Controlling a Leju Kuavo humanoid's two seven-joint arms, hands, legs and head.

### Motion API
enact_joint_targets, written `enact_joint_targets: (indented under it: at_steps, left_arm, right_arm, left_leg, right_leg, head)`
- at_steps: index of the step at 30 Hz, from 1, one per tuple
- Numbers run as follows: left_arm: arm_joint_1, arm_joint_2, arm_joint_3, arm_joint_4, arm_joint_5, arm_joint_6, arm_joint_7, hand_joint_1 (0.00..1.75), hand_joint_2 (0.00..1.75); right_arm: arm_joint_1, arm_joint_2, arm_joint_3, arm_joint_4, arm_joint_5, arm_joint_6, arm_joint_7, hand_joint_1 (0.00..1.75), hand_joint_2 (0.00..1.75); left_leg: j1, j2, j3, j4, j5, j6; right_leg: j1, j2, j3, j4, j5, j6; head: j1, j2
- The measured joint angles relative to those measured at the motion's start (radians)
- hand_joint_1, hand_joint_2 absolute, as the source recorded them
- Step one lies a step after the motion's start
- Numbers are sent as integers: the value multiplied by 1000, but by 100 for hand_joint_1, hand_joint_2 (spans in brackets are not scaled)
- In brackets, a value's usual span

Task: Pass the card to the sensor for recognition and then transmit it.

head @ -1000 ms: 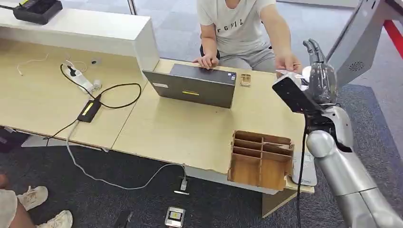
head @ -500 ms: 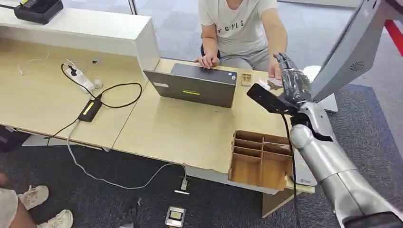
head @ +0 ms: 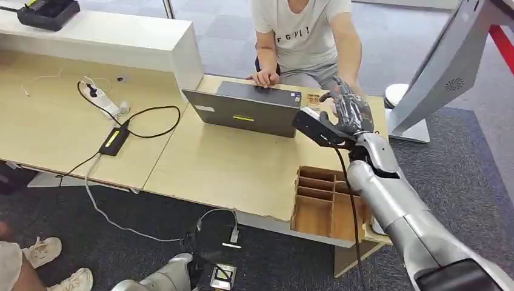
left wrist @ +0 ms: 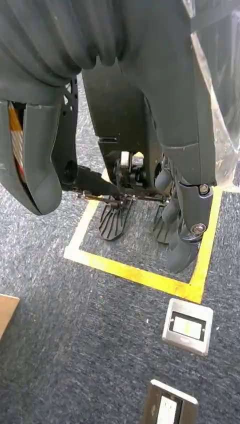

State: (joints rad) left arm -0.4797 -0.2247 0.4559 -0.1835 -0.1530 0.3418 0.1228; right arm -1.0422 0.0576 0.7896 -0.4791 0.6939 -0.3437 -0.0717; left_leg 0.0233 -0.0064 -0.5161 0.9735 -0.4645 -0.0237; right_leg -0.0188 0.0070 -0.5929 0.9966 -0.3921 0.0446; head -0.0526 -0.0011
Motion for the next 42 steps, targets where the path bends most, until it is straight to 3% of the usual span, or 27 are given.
enact_joint_targets:
  at_steps: [1, 7, 8, 12, 19, 24, 31, 36, 42]
  left_arm:
    - [-2, 0, 0, 0, 0, -1, 3, 0, 175]
    - [-6, 0, 0, 0, 0, -1, 6, 0, 175]
    - [-6, 0, 0, 0, 0, -1, 6, 0, 175]
    - [-11, 0, 0, 0, 0, 8, 6, 0, 175]
    - [-14, -14, 5, -1, 44, 128, -45, 0, 175]
    - [-13, -31, 36, -1, 110, 279, -95, 0, 175]
    - [-12, -47, 69, -1, 116, 344, -121, 0, 175]
    - [-2, -48, 112, -1, 0, 357, -138, 0, 175]
    - [4, -64, 269, -12, -365, 359, -150, 0, 175]
  right_arm:
    - [-1, 1, 1, 4, 0, 0, 1, 12, 175]
    - [-1, 1, 4, 8, 0, -1, 2, 12, 175]
    - [-1, 1, 4, 8, 0, -1, 2, 0, 175]
    - [-3, 2, 10, 17, -4, -4, 5, 0, 175]
    - [-6, 7, 18, 35, -18, -11, -2, 0, 175]
    - [-8, 17, 24, 40, -26, -11, -3, 0, 175]
    - [-11, 29, 32, 43, -35, -11, -5, 0, 175]
    - [-11, 36, 38, 43, -45, -18, -5, 0, 175]
    - [-13, 43, 44, 43, -57, -20, -5, 0, 175]
  left_leg:
    - [0, 0, 0, 0, 0, 0]
    - [0, 0, 0, 0, 0, 0]
    - [0, 0, 0, 0, 0, 0]
    - [0, 0, 0, 0, 0, 0]
    - [0, 0, 0, 0, 0, 0]
    - [0, 0, 0, 0, 0, 0]
    - [0, 0, 0, 0, 0, 0]
    - [0, 0, 0, 0, 0, 0]
    - [0, 0, 0, 0, 0, 0]
  right_leg:
    - [0, 0, 0, 0, 0, 0]
    - [0, 0, 0, 0, 0, 0]
    - [0, 0, 0, 0, 0, 0]
    - [0, 0, 0, 0, 0, 0]
    - [0, 0, 0, 0, 0, 0]
    - [0, 0, 0, 0, 0, 0]
    - [0, 0, 0, 0, 0, 0]
    - [0, 0, 0, 0, 0, 0]
    - [0, 0, 0, 0, 0, 0]
  head:
    - [0, 0]
    - [0, 0]
    - [0, 0]
    - [0, 0]
    - [0, 0]
    - [0, 0]
    - [0, 0]
    - [0, 0]
    - [0, 0]
